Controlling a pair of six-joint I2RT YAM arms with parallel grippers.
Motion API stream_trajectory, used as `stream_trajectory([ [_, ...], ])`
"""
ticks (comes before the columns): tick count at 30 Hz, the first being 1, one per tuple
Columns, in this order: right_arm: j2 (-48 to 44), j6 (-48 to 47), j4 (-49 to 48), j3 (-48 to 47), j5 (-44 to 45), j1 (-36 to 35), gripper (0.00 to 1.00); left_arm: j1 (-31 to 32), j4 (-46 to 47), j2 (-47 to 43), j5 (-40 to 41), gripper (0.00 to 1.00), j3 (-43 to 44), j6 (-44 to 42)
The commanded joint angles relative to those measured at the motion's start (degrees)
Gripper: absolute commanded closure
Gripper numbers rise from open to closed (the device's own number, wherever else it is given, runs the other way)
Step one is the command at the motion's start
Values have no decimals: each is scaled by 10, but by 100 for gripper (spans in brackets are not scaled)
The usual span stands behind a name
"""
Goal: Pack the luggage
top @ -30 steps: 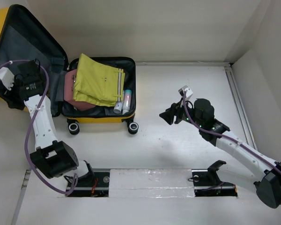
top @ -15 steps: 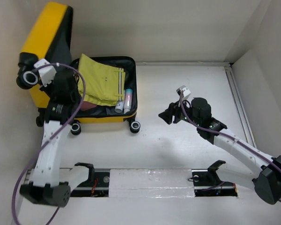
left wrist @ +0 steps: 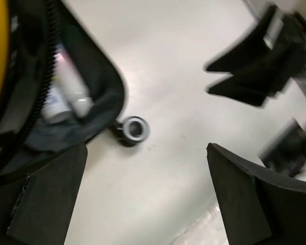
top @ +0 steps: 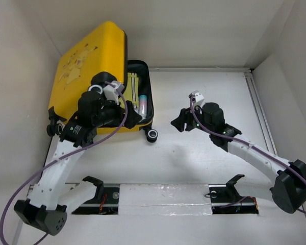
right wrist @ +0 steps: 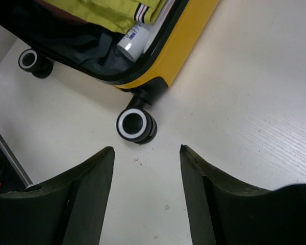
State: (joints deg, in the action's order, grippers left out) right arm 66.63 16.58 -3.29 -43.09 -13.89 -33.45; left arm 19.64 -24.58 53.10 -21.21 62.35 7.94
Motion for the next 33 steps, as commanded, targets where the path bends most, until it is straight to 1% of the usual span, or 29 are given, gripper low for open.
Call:
stream_trajectory([
  [1,-1,14,-19,-40,19,-4,40,4,58,46,-149,0,25,2],
  [3,-12,19,-19,-40,33,-4,40,4,80,64,-237,0,25,8],
  [4,-18,19,-13,-40,56,-4,40,10,88,71,-294,0,19,8],
  [5,-23,19,-13,-40,70,-4,42,17,73,76,-311,0,19,-3],
  [7,-33,19,-5,-35,90,4,51,22,59,82,-345,0,34,-33],
  [8,-33,24,-5,-35,96,14,60,22,86,73,-363,0,34,-28],
  [10,-33,29,-5,-41,91,20,74,22,135,56,-406,0,52,-10],
  [11,-33,29,-5,-41,91,26,77,22,163,56,-437,3,58,20],
  [12,-33,29,-5,-46,91,26,83,22,228,56,-453,7,65,42],
  [13,-26,29,-5,-52,91,26,87,22,269,56,-469,12,65,71],
  [14,-26,35,-5,-52,91,26,89,22,309,64,-503,15,71,100],
  [15,-20,35,-5,-52,100,26,89,22,391,73,-524,21,80,162],
  [17,-20,35,-5,-58,117,26,95,22,503,101,-548,30,74,252],
  [18,-14,35,-5,-58,122,26,97,22,534,113,-557,29,81,281],
  [20,-7,42,-5,-66,122,31,97,22,534,137,-562,21,94,293],
  [21,-7,42,-5,-72,116,31,98,22,534,145,-531,20,94,293],
  [22,1,42,-5,-80,103,31,100,22,529,151,-509,24,100,293],
  [23,7,42,-5,-85,103,31,100,22,500,151,-469,31,108,259],
  [24,18,42,-12,-85,95,31,100,14,443,151,-409,33,150,232],
  [25,25,42,-12,-93,84,31,100,14,389,151,-257,33,174,212],
  [26,33,42,-18,-102,84,26,100,5,291,159,-167,33,200,193],
  [27,47,42,-18,-103,78,26,100,5,244,166,-62,33,227,183],
  [28,55,42,-18,-110,78,26,100,-24,213,182,86,33,259,201],
  [29,63,42,-26,-118,70,26,100,-49,178,191,127,33,268,206],
  [30,81,42,-31,-124,65,26,100,-77,173,201,158,33,268,213],
  [31,90,42,-36,-130,60,26,100,-153,173,215,176,33,257,231],
  [32,101,42,-37,-137,60,26,100,-199,182,223,156,33,247,266],
  [33,111,42,-37,-153,60,21,100,-243,204,234,147,34,239,277],
])
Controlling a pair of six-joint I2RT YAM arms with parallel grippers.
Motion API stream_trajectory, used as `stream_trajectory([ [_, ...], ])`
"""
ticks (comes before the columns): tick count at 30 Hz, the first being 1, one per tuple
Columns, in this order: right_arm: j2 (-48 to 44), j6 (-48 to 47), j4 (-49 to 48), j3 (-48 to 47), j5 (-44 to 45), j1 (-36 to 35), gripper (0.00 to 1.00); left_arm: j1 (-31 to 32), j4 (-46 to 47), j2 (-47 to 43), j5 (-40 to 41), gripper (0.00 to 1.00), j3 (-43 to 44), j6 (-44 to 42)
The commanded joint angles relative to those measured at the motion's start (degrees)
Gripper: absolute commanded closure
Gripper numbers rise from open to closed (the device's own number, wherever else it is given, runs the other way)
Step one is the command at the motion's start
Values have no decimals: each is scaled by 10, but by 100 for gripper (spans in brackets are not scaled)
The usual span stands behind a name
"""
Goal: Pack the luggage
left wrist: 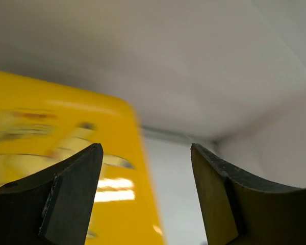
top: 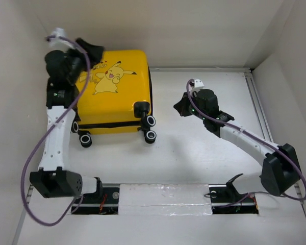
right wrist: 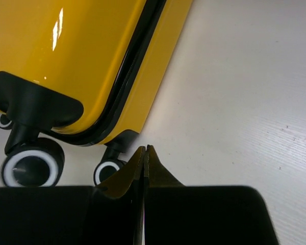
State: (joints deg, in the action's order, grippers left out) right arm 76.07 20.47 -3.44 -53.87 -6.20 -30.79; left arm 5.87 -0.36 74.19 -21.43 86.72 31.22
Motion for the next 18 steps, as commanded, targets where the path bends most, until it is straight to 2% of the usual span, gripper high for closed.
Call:
stream_trajectory([
  [1,39,3,-35,-55,-17,-6,100,-138,-43,37,162,35,-5,53],
  [2,50,-2,-35,-64,-17,-6,100,-193,-57,72,200,35,5,63],
  [5,101,-3,-41,-102,-17,-6,100,-252,-90,144,241,38,18,55],
  [7,132,-3,-41,-133,-12,-6,100,-260,-102,172,243,38,18,38],
  [8,162,-3,-41,-144,-12,-6,100,-260,-111,196,291,38,30,30],
  [11,202,-3,-46,-172,-12,-6,100,-271,-141,236,335,38,42,9],
  [14,223,-3,-46,-185,-12,-6,100,-301,-158,286,320,38,48,-6],
  [18,265,-8,-58,-213,1,2,99,-293,-178,341,272,38,48,-17],
])
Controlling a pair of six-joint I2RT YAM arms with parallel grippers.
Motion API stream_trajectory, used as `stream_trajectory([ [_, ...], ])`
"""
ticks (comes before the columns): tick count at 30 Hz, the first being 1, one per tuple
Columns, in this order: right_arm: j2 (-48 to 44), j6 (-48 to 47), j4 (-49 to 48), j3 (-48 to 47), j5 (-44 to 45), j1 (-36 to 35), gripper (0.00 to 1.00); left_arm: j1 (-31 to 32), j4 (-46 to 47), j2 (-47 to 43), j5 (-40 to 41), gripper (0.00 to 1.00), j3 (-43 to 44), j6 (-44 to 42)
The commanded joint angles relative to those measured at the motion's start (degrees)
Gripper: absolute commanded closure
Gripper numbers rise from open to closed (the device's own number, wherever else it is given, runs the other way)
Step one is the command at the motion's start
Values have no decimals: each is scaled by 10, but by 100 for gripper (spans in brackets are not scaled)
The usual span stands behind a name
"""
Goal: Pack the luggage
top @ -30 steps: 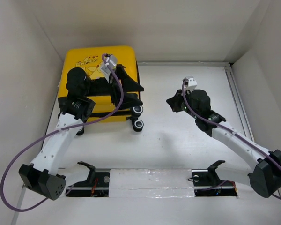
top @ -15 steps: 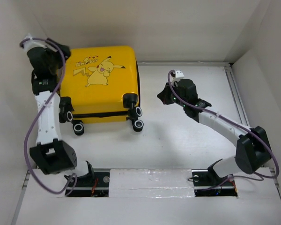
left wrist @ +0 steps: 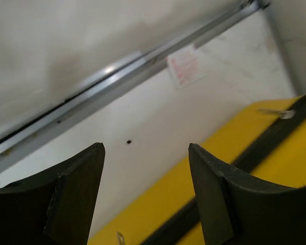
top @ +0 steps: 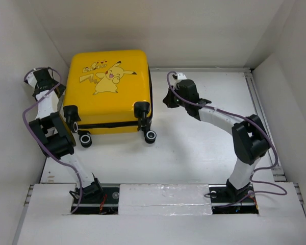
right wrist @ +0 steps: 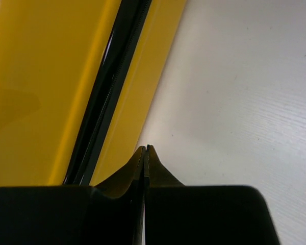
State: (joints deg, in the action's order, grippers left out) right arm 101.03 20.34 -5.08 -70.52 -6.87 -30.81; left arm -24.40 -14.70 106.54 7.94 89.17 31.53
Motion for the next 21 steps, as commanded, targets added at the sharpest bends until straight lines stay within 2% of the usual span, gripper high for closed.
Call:
stream_trajectory([
  [1,28,-7,-41,-58,3,2,97,22,-30,23,-34,38,1,-14],
  [3,54,-7,-41,-97,3,7,90,37,16,12,-70,38,-48,17],
  [4,80,0,-36,-110,-4,14,90,46,48,2,-85,38,-119,32],
  [5,92,6,-36,-124,-19,14,88,66,76,-18,-117,38,-148,45],
  [7,112,6,-31,-156,-32,14,88,95,124,-36,-117,38,-197,92],
  [10,113,6,-25,-147,-24,14,87,151,174,-85,-112,38,-282,139],
  [11,105,6,-25,-141,-18,21,87,165,194,-123,-112,38,-341,157],
  [14,99,11,-25,-131,-52,43,82,232,273,-179,-105,38,-426,221],
  [15,92,4,-25,-122,-52,44,80,274,273,-213,-93,38,-464,231],
  [18,64,-14,-12,-105,-38,65,79,349,284,-267,-50,38,-517,256],
  [19,58,-14,-5,-105,-32,73,79,401,290,-307,-35,38,-555,276],
  [21,42,-22,11,-110,-32,103,74,456,283,-345,-8,38,-587,293],
])
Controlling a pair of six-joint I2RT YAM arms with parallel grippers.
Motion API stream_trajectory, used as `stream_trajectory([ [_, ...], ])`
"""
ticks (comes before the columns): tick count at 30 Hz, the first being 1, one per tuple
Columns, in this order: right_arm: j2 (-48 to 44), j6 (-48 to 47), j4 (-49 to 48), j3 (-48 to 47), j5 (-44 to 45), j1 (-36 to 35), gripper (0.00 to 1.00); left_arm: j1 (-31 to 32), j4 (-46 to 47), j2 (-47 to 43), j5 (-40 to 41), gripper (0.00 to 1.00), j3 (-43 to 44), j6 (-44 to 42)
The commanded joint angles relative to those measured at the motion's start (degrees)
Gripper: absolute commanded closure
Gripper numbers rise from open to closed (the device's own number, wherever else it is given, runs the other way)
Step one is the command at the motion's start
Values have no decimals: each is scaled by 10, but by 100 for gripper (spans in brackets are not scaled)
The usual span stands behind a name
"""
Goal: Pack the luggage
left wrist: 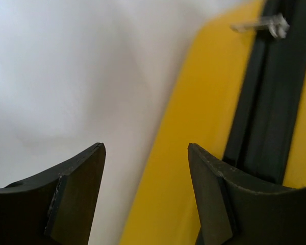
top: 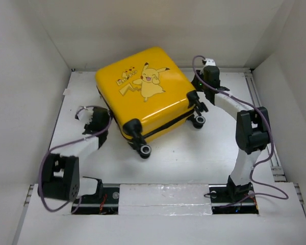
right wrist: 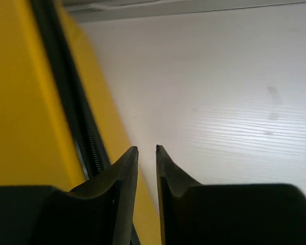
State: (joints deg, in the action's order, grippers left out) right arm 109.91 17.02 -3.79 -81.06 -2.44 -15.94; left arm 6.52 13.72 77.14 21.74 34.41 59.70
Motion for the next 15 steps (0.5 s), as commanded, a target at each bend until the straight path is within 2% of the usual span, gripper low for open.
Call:
stream_trajectory([
  [1,-53,5,18,-10,-77,-34,71,174,-14,-95,-137,38,-59,20],
  [2,-61,-2,27,-10,-77,-10,69,180,-24,-125,-124,38,-69,20],
  [3,-71,-2,35,-16,-68,2,62,180,-64,-159,-109,38,-76,20],
  [4,-95,-2,51,-16,-61,14,57,180,-91,-238,-86,36,-81,20],
  [6,-122,-2,64,-16,-49,52,50,180,-178,-321,16,31,-71,9],
  [7,-150,-2,70,-16,-42,63,43,180,-199,-360,55,29,-63,1],
  [8,-166,-2,84,-16,-42,73,40,180,-207,-427,90,24,-57,-10],
  [9,-181,-2,85,-16,-35,90,37,180,-207,-453,138,23,-51,-19],
  [10,-199,-2,90,-2,-25,96,33,180,-176,-472,150,23,-51,-36],
  [12,-255,8,96,18,-11,108,33,175,-113,-464,139,22,-31,-74],
  [14,-328,15,96,71,3,116,68,167,-79,-400,124,22,19,-103],
  [15,-356,29,96,97,12,116,85,155,-79,-314,106,22,84,-103],
])
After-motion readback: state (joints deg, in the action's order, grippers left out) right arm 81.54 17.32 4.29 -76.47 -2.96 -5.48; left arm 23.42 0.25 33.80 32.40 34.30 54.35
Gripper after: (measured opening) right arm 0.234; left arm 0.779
